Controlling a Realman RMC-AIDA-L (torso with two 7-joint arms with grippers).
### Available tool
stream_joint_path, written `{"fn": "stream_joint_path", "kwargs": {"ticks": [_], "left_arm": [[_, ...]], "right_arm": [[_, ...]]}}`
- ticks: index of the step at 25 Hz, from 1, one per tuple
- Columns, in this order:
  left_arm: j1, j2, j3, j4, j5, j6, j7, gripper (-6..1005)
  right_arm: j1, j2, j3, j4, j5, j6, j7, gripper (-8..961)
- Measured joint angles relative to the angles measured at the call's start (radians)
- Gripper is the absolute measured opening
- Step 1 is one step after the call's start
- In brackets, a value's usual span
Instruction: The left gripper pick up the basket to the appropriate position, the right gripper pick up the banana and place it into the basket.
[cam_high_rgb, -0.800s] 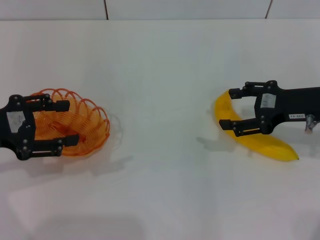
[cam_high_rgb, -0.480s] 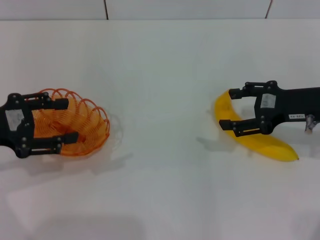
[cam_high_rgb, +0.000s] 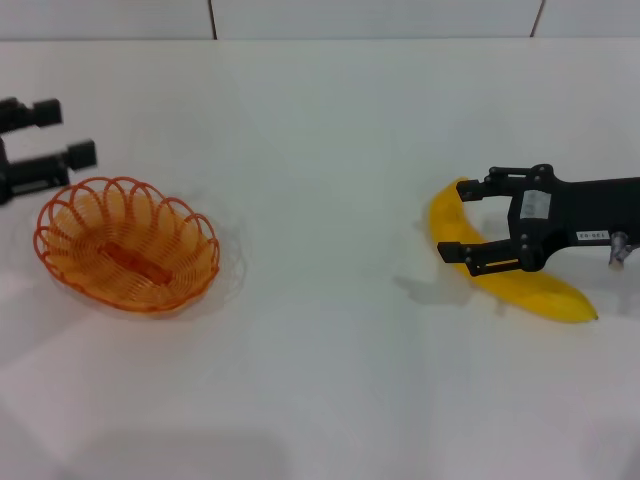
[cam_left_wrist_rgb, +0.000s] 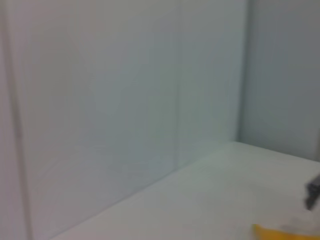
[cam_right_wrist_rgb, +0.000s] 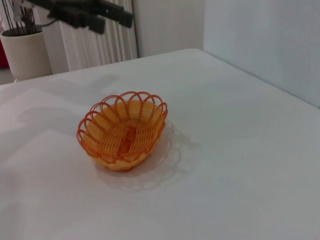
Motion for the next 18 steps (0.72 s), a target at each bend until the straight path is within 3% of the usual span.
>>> {"fn": "stream_joint_path", "kwargs": {"ticks": [10, 18], "left_arm": [[-0.048, 0.050, -0.006, 0.047, 0.131, -0.135, -0.316, 757], [-0.087, 0.076, -0.007, 0.049, 0.265, -0.178, -0.431, 757]], "right_arm": [[0.002, 0.000, -0.002, 0.002, 0.000, 0.002, 0.001, 879], [0.004, 0.000, -0.009, 0.002, 0.000, 0.021, 0.005, 879]]}}
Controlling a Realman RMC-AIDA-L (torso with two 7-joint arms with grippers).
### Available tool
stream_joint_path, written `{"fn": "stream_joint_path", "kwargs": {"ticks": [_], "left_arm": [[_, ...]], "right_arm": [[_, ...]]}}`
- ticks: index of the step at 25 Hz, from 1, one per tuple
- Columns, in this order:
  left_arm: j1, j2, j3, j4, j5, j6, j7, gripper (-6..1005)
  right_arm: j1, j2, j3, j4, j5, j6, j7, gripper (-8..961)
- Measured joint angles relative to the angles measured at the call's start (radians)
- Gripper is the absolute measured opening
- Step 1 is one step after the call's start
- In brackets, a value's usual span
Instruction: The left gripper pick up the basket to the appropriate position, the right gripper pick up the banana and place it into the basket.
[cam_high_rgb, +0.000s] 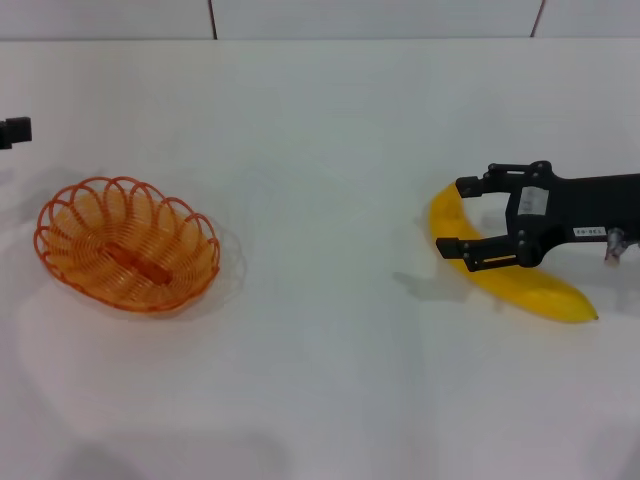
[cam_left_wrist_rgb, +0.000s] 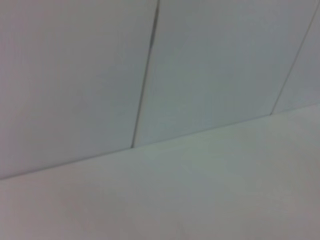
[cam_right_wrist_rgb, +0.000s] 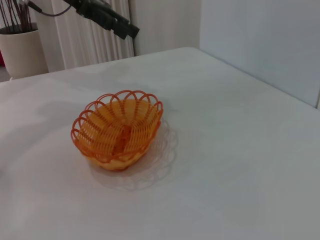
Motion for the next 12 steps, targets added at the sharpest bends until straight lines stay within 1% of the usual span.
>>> {"fn": "stream_joint_path", "kwargs": {"ticks": [2, 6, 12], "left_arm": [[-0.007, 0.005, 0.001, -0.005, 0.025, -0.001, -0.017, 757], [-0.016, 0.005, 0.007, -0.007, 0.071, -0.002, -0.034, 757], [-0.043, -0.010, 0.011, -0.016, 0.151, -0.003, -0.042, 758]], "right_arm": [[0.000, 0.000, 0.000, 0.000, 0.000, 0.002, 0.000, 879], [0.003, 0.000, -0.001, 0.005, 0.000, 0.002, 0.000, 879], [0.025, 0.000, -0.002, 0.035, -0.010, 0.003, 0.000, 878]]}}
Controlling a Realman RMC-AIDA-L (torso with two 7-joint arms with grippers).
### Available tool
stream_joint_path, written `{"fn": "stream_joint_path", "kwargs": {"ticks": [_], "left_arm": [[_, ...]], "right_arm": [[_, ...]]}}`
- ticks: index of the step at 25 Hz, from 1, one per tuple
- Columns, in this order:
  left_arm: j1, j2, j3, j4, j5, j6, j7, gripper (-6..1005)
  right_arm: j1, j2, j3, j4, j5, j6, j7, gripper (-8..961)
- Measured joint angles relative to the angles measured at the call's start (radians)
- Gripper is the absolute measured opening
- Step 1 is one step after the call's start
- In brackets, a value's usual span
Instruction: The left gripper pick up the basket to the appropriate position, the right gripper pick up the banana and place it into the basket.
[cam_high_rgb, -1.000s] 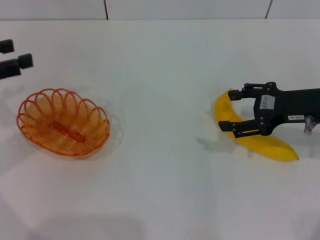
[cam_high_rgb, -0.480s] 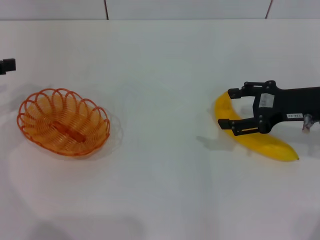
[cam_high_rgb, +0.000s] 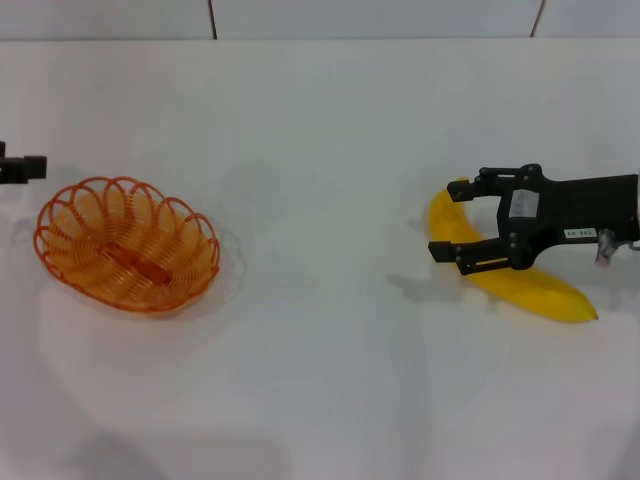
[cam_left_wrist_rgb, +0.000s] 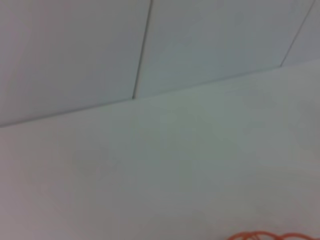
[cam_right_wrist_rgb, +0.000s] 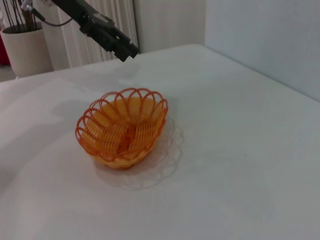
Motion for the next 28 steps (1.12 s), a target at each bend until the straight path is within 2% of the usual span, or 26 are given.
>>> {"fn": "stream_joint_path", "kwargs": {"ticks": [4, 12, 16, 22, 28], "left_arm": [[-0.016, -0.009, 0.001, -0.015, 0.045, -0.027, -0.014, 758], [-0.042, -0.011, 0.004, -0.044, 0.104, -0.055, -0.032, 758], [-0.043, -0.011, 0.034, -0.045, 0.105, -0.064, -0.030, 758], [-0.044, -0.024, 0.094, -0.055, 0.109, -0.100, -0.028, 758], [-0.044, -0.037, 0.105, -0.062, 0.127, -0.139, -0.026, 758]], "right_arm": [[0.010, 0.001, 0.000, 0.007, -0.013, 0.000, 0.000, 878], [0.014, 0.002, 0.000, 0.013, -0.014, 0.001, 0.000, 878], [0.014, 0.002, 0.000, 0.013, -0.015, 0.001, 0.000, 878], [0.014, 0.002, 0.000, 0.014, -0.015, 0.001, 0.000, 878], [0.014, 0.002, -0.001, 0.015, -0.015, 0.001, 0.000, 879]]}}
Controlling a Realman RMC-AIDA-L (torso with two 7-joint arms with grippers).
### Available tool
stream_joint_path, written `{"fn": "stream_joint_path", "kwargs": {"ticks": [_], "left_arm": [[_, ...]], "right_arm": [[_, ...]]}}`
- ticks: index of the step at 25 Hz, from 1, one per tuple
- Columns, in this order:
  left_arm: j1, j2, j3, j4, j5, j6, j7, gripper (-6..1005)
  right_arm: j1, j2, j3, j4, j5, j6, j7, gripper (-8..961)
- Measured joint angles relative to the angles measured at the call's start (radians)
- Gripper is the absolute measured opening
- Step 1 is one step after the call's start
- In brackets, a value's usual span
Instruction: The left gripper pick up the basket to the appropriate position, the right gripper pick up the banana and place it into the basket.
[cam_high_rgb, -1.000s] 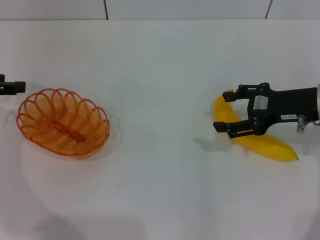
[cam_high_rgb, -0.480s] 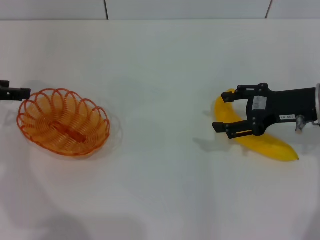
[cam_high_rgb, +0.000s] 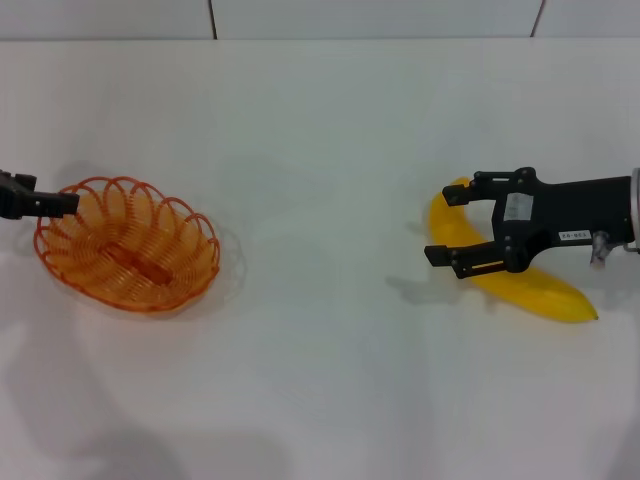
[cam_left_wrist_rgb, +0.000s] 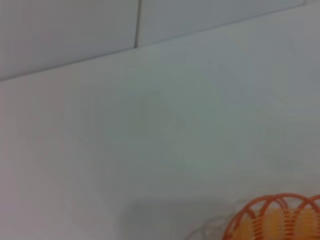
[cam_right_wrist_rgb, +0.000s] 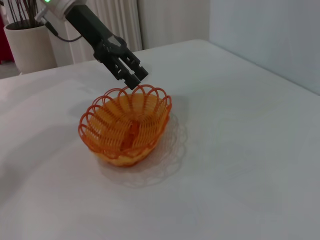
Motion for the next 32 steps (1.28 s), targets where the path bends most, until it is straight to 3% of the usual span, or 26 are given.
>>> {"fn": "stream_joint_path", "kwargs": {"ticks": [16, 32], "left_arm": [[-0.048, -0.007, 0.001, -0.132, 0.051, -0.111, 0.030, 757], [-0.053, -0.011, 0.001, -0.137, 0.054, -0.136, 0.031, 708]], "right_arm": [[0.000, 0.002, -0.006, 0.000, 0.000, -0.002, 0.004, 879], [0.000, 0.002, -0.007, 0.000, 0.000, 0.000, 0.005, 879]]}}
